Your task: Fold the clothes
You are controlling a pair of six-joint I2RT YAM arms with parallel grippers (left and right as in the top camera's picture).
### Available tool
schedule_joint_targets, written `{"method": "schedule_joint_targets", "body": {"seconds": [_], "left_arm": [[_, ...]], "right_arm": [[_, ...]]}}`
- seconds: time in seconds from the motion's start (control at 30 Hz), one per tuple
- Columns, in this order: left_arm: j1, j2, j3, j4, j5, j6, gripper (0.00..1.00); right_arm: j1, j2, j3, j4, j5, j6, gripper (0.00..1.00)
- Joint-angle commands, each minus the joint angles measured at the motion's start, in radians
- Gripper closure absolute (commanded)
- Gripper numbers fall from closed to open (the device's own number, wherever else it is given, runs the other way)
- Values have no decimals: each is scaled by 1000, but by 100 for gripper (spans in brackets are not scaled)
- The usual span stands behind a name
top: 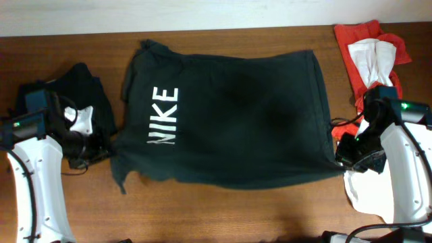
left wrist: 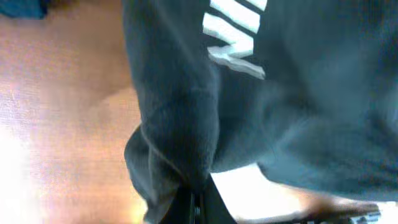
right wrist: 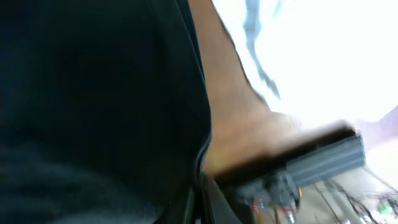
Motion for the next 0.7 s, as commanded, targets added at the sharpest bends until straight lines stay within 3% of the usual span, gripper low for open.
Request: {"method": "schedule_joint_targets", "body": {"seconds": [0.0,0.17,0.4,0.67], "left_arm": [[7,30,-48,193,-3,-106,100],[-20,146,-69,402,118,-122,100],[-69,299,-69,680,118,-123,100],[-100,373,-69,830,117,-129,100]], "right_arm": [[-7,32,-5,158,16,5,93],[-6,84,-5,377,0,4,91],[-5,194,-5,577,-11,4,89],[-5,299,-5,752,-37,5,89]]}}
